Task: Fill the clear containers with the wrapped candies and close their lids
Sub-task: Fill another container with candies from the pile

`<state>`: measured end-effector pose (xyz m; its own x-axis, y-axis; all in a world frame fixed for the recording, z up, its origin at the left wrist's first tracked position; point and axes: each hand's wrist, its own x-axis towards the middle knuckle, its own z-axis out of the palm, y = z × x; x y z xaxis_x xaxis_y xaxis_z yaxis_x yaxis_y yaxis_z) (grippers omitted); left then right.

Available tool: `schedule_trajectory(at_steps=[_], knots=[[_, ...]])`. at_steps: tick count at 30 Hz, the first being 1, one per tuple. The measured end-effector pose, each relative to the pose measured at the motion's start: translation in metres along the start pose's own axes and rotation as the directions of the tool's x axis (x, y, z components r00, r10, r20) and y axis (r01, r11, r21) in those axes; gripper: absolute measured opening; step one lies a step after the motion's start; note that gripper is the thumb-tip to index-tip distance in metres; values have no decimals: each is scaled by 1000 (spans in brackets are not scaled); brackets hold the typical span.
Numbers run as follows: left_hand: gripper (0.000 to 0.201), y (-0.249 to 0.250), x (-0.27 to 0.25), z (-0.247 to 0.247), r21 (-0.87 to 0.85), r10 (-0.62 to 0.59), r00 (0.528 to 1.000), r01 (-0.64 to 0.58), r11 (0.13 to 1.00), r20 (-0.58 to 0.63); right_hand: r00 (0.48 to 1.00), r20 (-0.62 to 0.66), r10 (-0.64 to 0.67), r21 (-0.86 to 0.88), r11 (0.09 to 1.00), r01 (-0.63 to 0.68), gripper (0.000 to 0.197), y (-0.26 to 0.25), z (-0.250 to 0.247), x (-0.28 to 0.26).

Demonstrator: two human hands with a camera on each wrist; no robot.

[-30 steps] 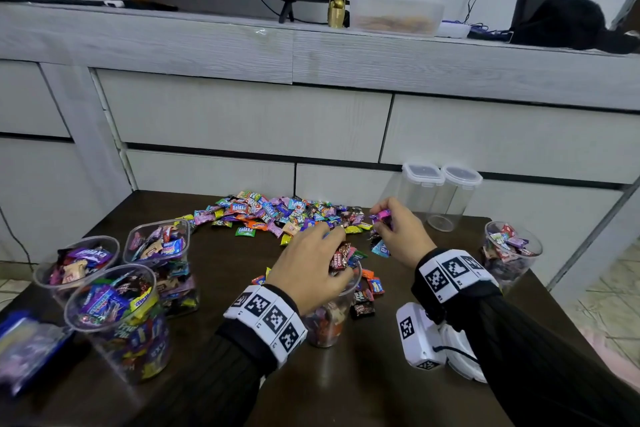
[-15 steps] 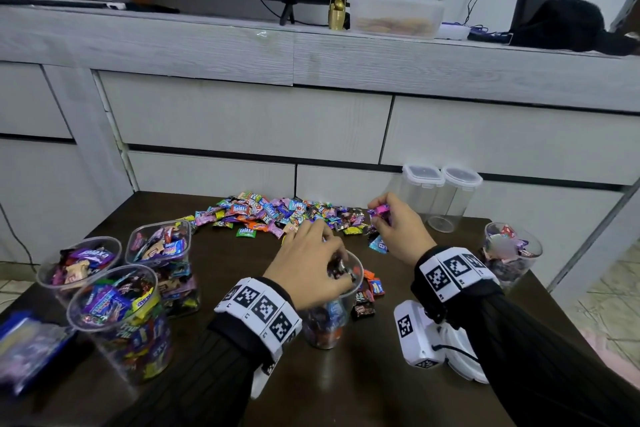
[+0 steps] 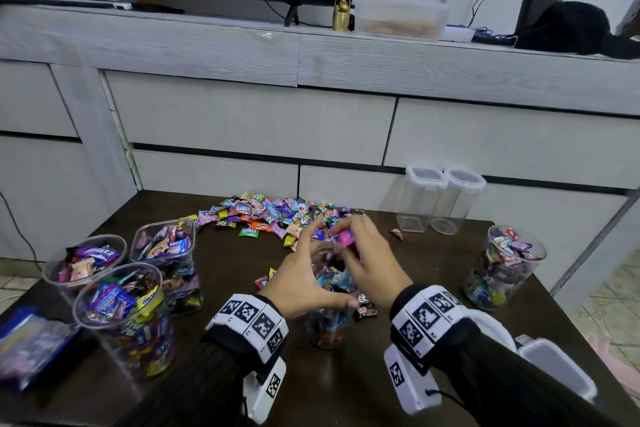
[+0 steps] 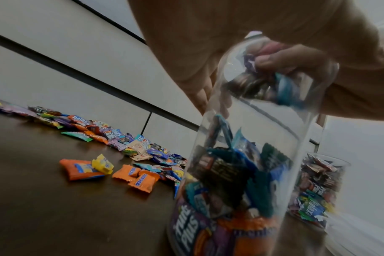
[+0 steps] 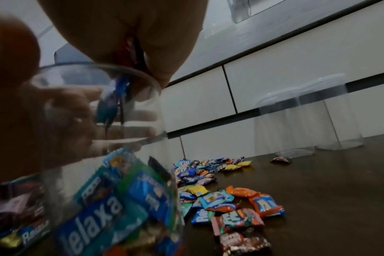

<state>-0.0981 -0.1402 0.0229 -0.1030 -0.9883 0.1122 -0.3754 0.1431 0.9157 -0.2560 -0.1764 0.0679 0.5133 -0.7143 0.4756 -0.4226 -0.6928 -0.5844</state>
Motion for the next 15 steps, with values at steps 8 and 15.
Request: schedule_trajectory(at_steps=[8, 15], knots=[[137, -1, 2, -2, 3, -23, 1000, 23, 1000, 17, 975, 201, -95, -65, 992, 110, 14, -1, 0, -2], [131, -2, -8, -5, -66, 78, 995, -74, 995, 60, 999, 30, 42, 301, 952, -49, 17, -1, -2, -6]])
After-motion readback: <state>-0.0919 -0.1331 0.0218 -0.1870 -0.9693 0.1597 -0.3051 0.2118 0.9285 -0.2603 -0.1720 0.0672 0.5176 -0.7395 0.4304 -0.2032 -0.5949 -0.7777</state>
